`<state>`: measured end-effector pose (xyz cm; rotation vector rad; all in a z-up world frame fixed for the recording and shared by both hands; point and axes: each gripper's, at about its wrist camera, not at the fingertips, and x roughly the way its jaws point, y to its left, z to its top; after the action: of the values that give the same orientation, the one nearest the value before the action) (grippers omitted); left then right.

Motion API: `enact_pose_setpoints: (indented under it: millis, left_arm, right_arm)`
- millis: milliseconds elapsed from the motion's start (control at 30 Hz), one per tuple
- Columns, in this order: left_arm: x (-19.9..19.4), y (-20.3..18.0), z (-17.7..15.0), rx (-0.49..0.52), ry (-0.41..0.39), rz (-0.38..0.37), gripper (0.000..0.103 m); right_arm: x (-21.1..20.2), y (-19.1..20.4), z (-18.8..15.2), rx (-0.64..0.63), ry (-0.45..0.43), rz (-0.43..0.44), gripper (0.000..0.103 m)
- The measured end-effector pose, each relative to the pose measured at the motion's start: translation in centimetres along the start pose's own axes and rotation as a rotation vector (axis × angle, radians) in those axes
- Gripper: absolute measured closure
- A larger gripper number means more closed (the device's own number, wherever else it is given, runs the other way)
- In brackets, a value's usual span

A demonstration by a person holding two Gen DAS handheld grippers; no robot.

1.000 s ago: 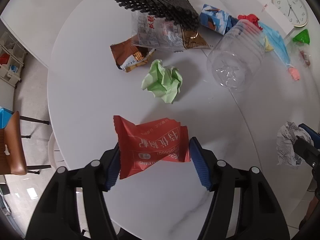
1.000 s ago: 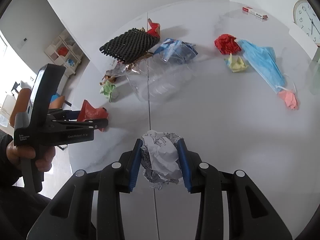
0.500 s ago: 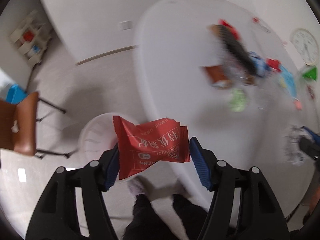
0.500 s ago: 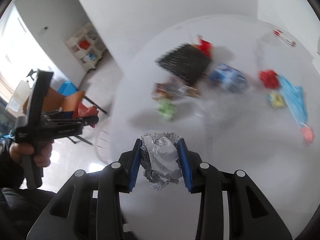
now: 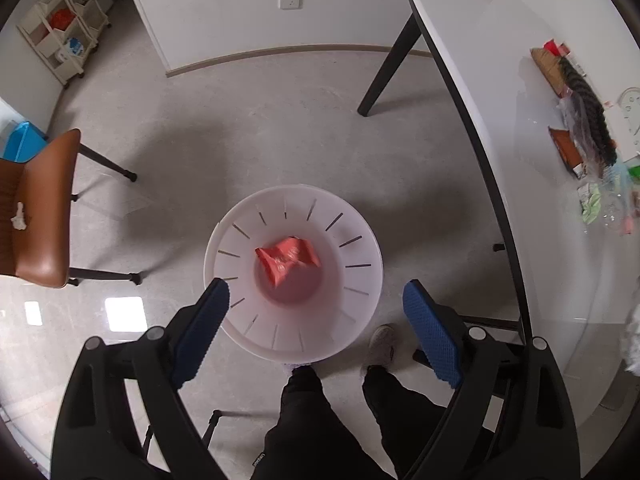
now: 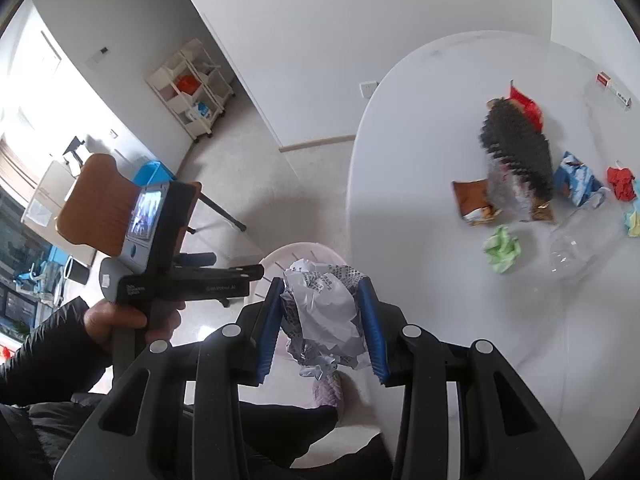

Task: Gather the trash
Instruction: 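Carry both items to the white wastebasket and open both tools over it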

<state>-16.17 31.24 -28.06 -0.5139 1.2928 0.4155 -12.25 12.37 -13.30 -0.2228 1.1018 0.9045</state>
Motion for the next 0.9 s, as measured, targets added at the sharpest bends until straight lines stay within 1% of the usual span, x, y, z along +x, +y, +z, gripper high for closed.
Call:
enact_pose_setpoints:
  millis: [67, 167, 200, 267, 333, 367, 400, 467, 500, 533, 567, 600, 667, 700, 733, 767, 833, 900]
  left_arm:
    - [-0.6, 0.3, 0.1, -0.013, -0.026, -0.004, 0.018]
    - [-4.0, 1.8, 0.3, -0.037, -0.141, -0.004, 0.018]
    - [-5.5, 2.4, 0.2, -0.037, -0.176, 0.008, 0.017]
    - [-7.4, 3.1, 0.3, -0.042, -0.215, 0.035, 0.009]
    - [-9.7, 3.7, -0.1, -0.047, -0.268, 0.062, 0.008]
    - [-10.6, 3.9, -0.2, -0.044, -0.286, 0.087, 0.008]
    - [-11.2, 3.9, -0.2, -0.040, -0.297, 0.106, 0.008]
    - [-12.6, 4.2, -0.4, -0.038, -0.328, 0.141, 0.008]
    - [-13.0, 4.7, -0.4, -0.038, -0.336, 0.145, 0.008]
    - [-13.4, 4.9, -0.4, -0.042, -0.339, 0.146, 0.008]
    - [-13.8, 5.0, -0.4, -0.051, -0.339, 0.139, 0.008]
    - [-14.3, 5.1, -0.4, -0.066, -0.339, 0.123, 0.008]
    - [-15.0, 5.5, -0.4, -0.090, -0.341, 0.103, 0.008]
    - [-15.4, 5.4, -0.4, -0.098, -0.345, 0.092, 0.008]
    - [-15.7, 5.2, -0.4, -0.099, -0.347, 0.084, 0.008]
    - [-15.9, 4.9, -0.5, -0.095, -0.348, 0.078, 0.008]
    - [-16.5, 4.0, -0.6, -0.077, -0.350, 0.069, 0.008]
    - [-17.1, 2.8, -0.4, -0.054, -0.357, 0.061, 0.008]
  right_arm:
    - [0.7, 0.9, 0.0, 0.011, 0.009, -0.003, 0.064]
    - [1.8, 2.1, 0.1, 0.017, 0.023, -0.001, 0.064]
    - [2.4, 2.6, 0.2, 0.011, 0.028, 0.001, 0.064]
    - [3.6, 3.7, 0.4, -0.010, 0.041, 0.013, 0.063]
    - [4.8, 4.7, 0.8, -0.031, 0.056, 0.022, 0.063]
    - [5.4, 5.1, 0.9, -0.041, 0.065, 0.027, 0.060]
    - [6.3, 5.5, 1.1, -0.049, 0.077, 0.035, 0.054]
    - [7.9, 6.2, 1.4, -0.052, 0.106, 0.038, 0.025]
    - [8.3, 6.4, 1.5, -0.052, 0.107, 0.034, 0.020]
    - [8.7, 6.7, 1.6, -0.053, 0.108, 0.026, 0.012]
    - [8.9, 6.9, 1.7, -0.053, 0.110, 0.018, 0.010]
    - [8.9, 7.0, 1.9, -0.051, 0.110, 0.000, 0.010]
    - [8.3, 6.8, 2.2, -0.042, 0.094, -0.028, 0.009]
    - [7.3, 6.3, 2.4, -0.025, 0.062, -0.051, 0.009]
    - [6.3, 5.9, 2.5, -0.009, 0.033, -0.075, 0.004]
    - [5.3, 5.3, 2.7, 0.006, 0.003, -0.101, 0.002]
    - [2.3, 3.9, 2.9, 0.037, -0.064, -0.148, 0.002]
    - [0.1, 2.5, 3.0, 0.055, -0.095, -0.175, 0.002]
